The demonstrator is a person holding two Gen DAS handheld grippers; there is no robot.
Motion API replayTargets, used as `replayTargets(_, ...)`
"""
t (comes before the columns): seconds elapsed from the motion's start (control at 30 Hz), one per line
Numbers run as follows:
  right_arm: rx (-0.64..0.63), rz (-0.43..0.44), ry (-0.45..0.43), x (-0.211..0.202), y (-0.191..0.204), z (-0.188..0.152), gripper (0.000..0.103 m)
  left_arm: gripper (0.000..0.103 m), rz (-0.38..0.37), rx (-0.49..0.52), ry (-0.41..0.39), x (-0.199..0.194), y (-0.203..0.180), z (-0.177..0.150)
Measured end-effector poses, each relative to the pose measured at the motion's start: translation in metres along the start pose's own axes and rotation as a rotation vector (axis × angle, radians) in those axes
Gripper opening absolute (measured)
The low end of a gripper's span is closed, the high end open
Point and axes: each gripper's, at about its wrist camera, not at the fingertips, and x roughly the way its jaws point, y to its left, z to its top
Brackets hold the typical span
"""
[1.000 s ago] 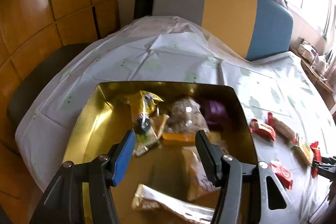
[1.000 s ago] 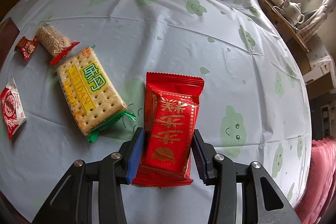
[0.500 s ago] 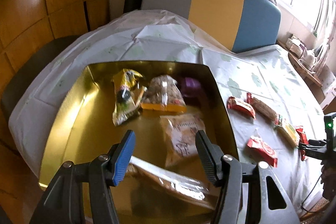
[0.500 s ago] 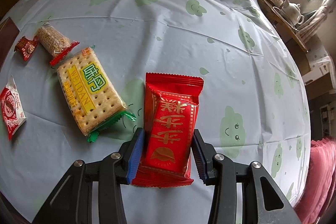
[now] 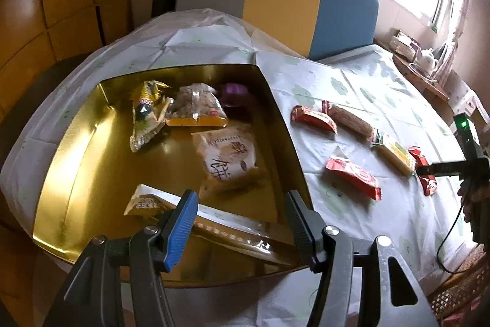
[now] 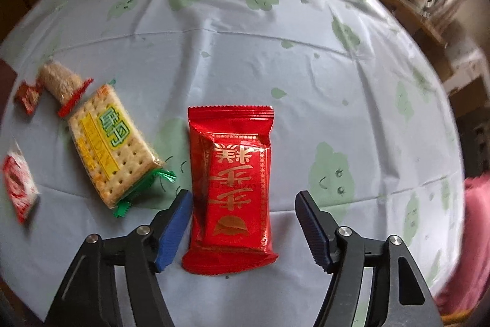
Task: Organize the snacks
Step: 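Hold the red packet in the right gripper above the table, then carry the red packet into the gold tray with the right gripper and release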
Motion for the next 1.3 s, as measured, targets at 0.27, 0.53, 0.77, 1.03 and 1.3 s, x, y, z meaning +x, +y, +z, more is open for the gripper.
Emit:
replayTargets(0.27,0.203,0.089,-0.068,-0.012,-0.044,0.009,0.078,0.06,-0.023,-0.017,0.028,0.006,-0.006,-0.005)
replayTargets(0.53,0.11,0.023,-0.049,-0.005,-0.031,0.007,0.068,0.06,-0.026,0.002,0.036,0.008,-0.011,-0.007)
replayTargets(0.77,-0.031,-0.039,-0.04,0.007,-0.002,0.002,0.045,0.06,-0.033,-0.024,0.04,0.009,-0.005,-0.007)
replayTargets(1.03,-0.037,-0.038,-0.046,0.002,-0.001,-0.004,0.042,0.056,-0.037,-0.013,0.044,0.009,-0.006,-0.008)
replayTargets(1.3,0.061,-0.079,-0.102,-0.014,-0.011,-0.003,0.039,0.056,-0.013,-0.027,0.032,0.005,0.001,-0.007)
